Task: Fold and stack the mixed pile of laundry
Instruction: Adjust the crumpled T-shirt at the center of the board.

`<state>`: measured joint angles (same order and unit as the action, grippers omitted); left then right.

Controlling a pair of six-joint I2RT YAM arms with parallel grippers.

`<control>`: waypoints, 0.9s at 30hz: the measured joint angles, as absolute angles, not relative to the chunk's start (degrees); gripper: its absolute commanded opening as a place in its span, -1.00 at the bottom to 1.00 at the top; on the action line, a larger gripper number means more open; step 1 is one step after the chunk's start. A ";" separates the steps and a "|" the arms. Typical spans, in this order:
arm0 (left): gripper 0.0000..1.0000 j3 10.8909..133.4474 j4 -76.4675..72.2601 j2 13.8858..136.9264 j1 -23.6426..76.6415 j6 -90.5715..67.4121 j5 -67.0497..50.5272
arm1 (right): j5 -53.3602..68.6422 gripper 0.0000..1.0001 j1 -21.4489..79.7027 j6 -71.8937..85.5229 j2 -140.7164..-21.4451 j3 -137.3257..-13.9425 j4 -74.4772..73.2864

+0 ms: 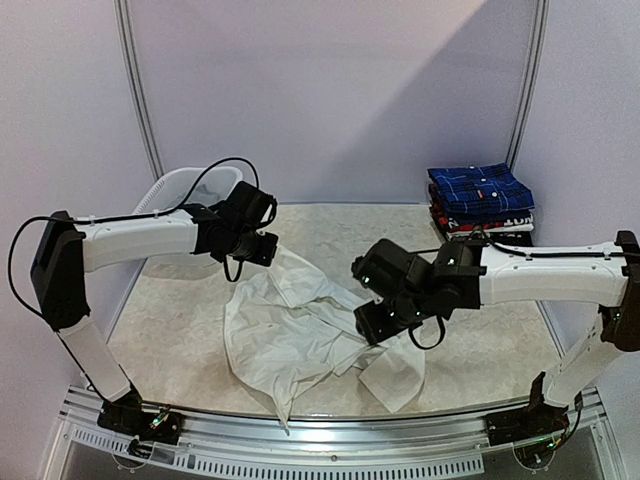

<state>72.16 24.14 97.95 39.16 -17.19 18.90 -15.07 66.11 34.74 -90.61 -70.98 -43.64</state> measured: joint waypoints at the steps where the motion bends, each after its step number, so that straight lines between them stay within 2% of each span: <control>1: -1.00 72.16 23.97 97.95 39.03 -17.15 18.90 | -14.66 0.21 67.40 35.33 -91.24 -70.98 -43.94; 12: -1.00 67.13 18.46 97.95 38.33 -17.21 18.57 | -6.37 0.23 76.86 43.55 -96.03 -68.97 -44.07; 27: -1.00 64.20 15.29 97.93 38.33 -17.39 17.67 | 0.27 0.23 71.77 48.23 -95.57 -54.06 -37.26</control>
<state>64.20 15.29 97.93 38.33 -17.39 17.67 0.27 71.77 48.23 -95.57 -54.06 -37.26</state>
